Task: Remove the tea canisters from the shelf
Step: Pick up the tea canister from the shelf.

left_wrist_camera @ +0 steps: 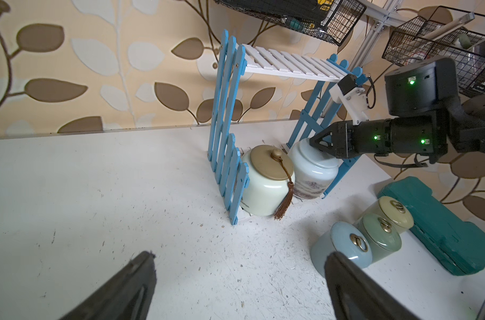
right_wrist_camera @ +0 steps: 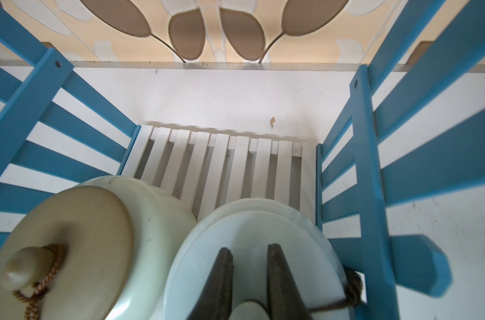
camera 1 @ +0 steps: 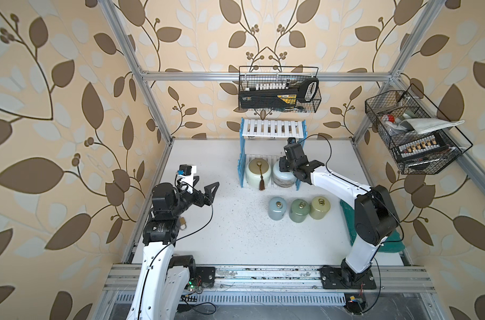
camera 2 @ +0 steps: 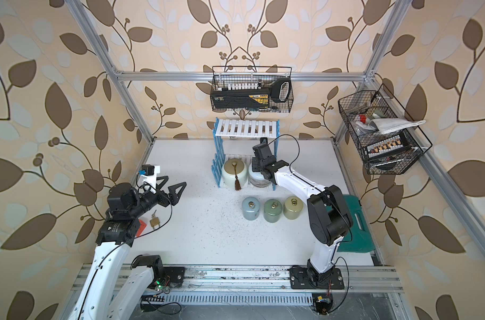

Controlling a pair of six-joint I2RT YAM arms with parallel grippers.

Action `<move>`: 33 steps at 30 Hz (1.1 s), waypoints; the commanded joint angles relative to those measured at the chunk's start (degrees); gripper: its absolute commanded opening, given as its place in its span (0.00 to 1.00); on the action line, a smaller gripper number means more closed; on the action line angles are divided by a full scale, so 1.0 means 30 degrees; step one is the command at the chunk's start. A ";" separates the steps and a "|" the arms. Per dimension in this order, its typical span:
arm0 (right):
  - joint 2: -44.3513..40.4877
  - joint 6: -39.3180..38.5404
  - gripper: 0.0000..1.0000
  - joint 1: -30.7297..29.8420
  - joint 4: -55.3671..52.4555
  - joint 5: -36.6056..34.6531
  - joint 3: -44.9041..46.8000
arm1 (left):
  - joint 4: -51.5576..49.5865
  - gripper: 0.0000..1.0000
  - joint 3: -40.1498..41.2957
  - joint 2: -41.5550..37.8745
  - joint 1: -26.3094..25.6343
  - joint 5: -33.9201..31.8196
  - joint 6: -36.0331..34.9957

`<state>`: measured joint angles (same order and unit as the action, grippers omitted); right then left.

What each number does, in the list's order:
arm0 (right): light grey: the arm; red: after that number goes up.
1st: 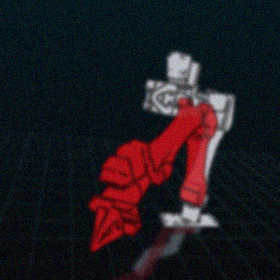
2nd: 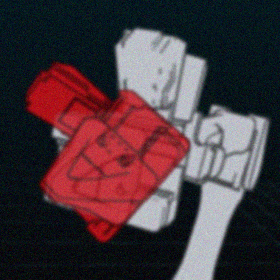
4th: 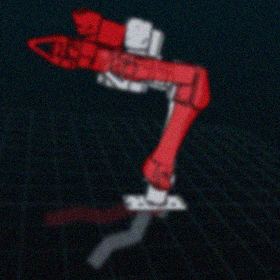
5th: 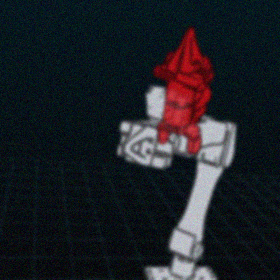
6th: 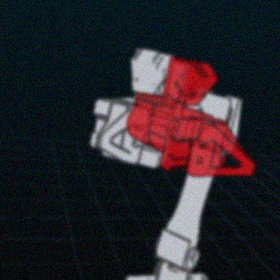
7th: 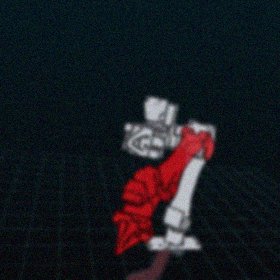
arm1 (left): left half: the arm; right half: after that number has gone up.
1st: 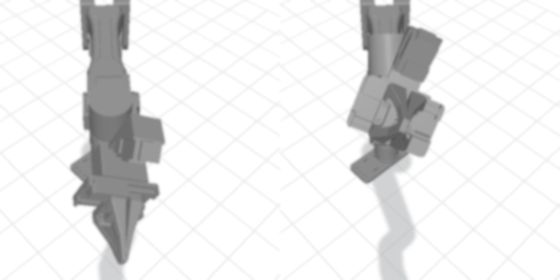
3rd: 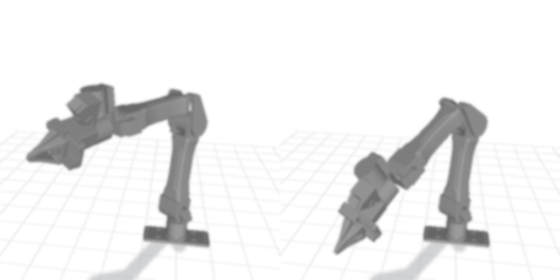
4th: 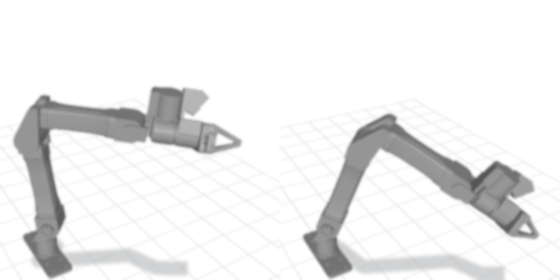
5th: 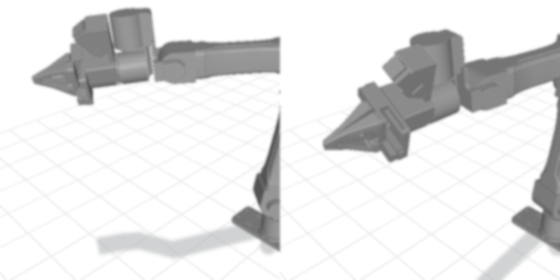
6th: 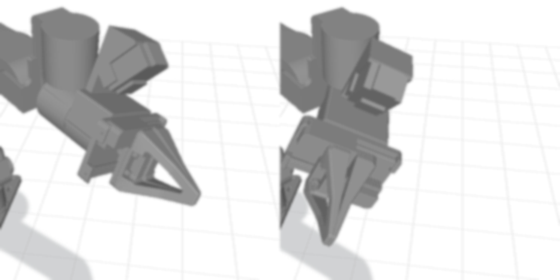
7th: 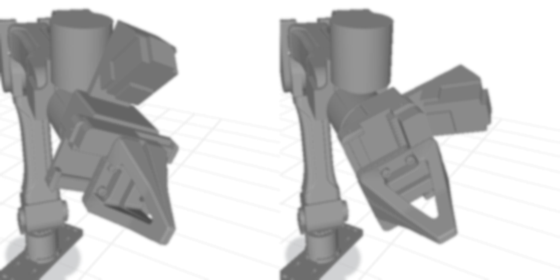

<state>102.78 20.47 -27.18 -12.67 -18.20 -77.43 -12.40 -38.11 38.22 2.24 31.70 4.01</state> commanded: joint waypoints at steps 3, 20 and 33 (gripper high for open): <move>-0.0792 -0.0347 0.00 0.0085 -0.0334 0.0423 -0.0690 | 0.0763 0.99 0.0189 -0.0376 -0.0058 -0.0021 -0.0528; -0.2678 -0.0509 0.00 -0.0495 -0.1049 0.0220 -0.1260 | 0.0381 0.99 -0.0086 -0.0229 -0.0190 0.0089 -0.0314; -0.4362 -0.1163 0.00 -0.1686 -0.2250 -0.0507 -0.2444 | 0.0516 0.99 -0.0036 -0.0318 -0.0366 0.0067 -0.0344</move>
<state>94.17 18.22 -31.20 -23.51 -17.15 -79.88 -12.36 -38.11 37.85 1.74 31.64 3.27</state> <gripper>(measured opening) 0.179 0.987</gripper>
